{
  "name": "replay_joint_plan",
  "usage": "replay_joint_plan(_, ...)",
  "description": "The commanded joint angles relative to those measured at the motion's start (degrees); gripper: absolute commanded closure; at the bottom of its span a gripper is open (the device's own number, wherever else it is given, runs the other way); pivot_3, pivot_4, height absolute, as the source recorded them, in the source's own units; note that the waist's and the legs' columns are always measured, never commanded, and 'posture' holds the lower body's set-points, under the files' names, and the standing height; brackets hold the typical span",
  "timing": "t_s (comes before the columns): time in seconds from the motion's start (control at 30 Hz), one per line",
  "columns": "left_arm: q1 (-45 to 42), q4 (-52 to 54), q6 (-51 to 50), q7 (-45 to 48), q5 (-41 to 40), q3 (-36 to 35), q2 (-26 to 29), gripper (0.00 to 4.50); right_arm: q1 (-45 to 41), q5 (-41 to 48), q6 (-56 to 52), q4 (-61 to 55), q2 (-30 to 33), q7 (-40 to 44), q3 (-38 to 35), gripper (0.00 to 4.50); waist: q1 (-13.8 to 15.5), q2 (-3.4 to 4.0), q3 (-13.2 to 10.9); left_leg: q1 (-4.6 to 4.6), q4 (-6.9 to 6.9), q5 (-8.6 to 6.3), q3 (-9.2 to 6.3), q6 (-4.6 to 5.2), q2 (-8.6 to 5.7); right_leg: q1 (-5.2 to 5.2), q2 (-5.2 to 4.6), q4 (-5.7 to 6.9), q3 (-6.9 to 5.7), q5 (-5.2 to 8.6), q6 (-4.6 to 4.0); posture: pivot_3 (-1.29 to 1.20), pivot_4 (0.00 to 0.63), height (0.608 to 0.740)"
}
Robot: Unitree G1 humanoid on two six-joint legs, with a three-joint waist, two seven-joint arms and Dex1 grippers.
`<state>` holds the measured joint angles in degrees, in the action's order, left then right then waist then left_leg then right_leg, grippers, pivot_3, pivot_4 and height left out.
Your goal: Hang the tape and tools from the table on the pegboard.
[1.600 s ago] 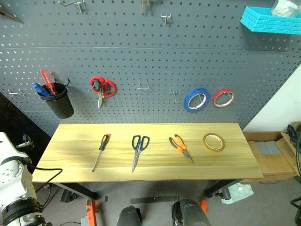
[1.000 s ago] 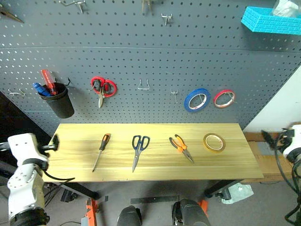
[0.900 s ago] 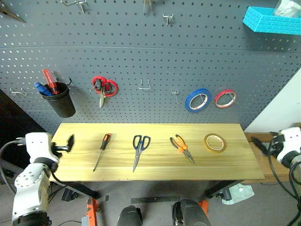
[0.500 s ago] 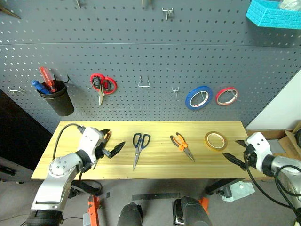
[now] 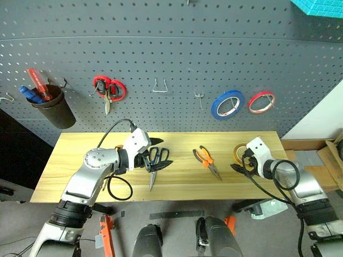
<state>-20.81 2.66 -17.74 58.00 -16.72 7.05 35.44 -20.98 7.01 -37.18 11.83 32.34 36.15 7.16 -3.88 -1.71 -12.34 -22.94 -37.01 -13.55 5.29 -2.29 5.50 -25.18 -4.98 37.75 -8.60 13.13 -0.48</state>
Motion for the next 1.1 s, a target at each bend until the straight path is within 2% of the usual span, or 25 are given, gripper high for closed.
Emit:
replay_joint_plan(0.03,-2.1,0.9,0.8,3.7,-1.3,1.2,-0.3,0.03,-4.0,-2.5,3.4,7.5,-1.1,-2.0,-0.1,0.0,-0.1,0.01,-0.2,0.01,0.0,0.0,0.03,0.0,-0.01,0.0,-0.02,0.0,0.02,0.0,0.01,-0.2,0.251,0.74)
replay_joint_plan(0.27,-2.8,1.9,0.6,7.7,-0.3,4.0,0.1,0.03,-10.2,-6.3,9.6,22.1,-3.1,-2.5,1.5,0.0,-0.9,0.01,-1.1,0.03,0.01,0.01,0.09,0.0,0.0,-0.03,-0.01,0.05,0.06,0.0,0.02,-0.19,0.27,0.74)
replay_joint_plan(0.5,-2.8,0.6,3.2,6.7,2.3,5.4,-1.7,0.03,-16.9,-9.4,15.8,36.5,-5.0,-0.8,2.7,0.0,-1.1,-0.07,-2.3,0.1,-0.01,0.02,0.18,0.0,0.02,-0.07,-0.01,0.17,0.15,0.0,0.02,-0.17,0.289,0.74)
replay_joint_plan(0.6,-2.7,0.8,3.9,6.4,2.6,5.1,-2.2,0.0,-19.2,-11.0,18.0,41.5,-5.4,0.0,3.5,0.61,-1.1,-0.11,-2.5,0.11,0.0,0.03,0.19,0.0,0.03,-0.06,-0.01,0.17,0.15,0.0,0.02,-0.17,0.296,0.74)
replay_joint_plan(0.8,-1.3,1.9,2.9,6.1,2.1,3.4,-0.3,0.0,-20.3,-14.7,20.7,44.7,-5.1,3.4,6.6,2.67,-1.0,-0.12,-2.7,0.14,0.0,0.03,0.22,-0.01,0.04,-0.03,-0.02,0.16,0.17,0.0,0.02,-0.17,0.314,0.74)
replay_joint_plan(0.97,1.4,3.5,2.1,5.9,0.7,0.6,2.1,0.0,-17.9,-15.5,20.0,42.3,-4.8,5.7,7.3,4.13,-1.0,-0.08,-3.2,0.2,0.01,0.03,0.22,-0.01,0.08,-0.01,-0.03,0.17,0.17,0.0,0.02,-0.17,0.33,0.74)
replay_joint_plan(1.1,3.5,5.8,0.1,4.9,-1.4,-2.5,3.2,0.0,-14.8,-14.8,18.4,35.1,-3.3,6.3,5.8,4.18,-0.8,-0.2,-3.9,0.2,0.02,0.03,0.22,-0.01,0.1,-0.01,-0.03,0.16,0.18,0.0,0.02,-0.16,0.346,0.74)
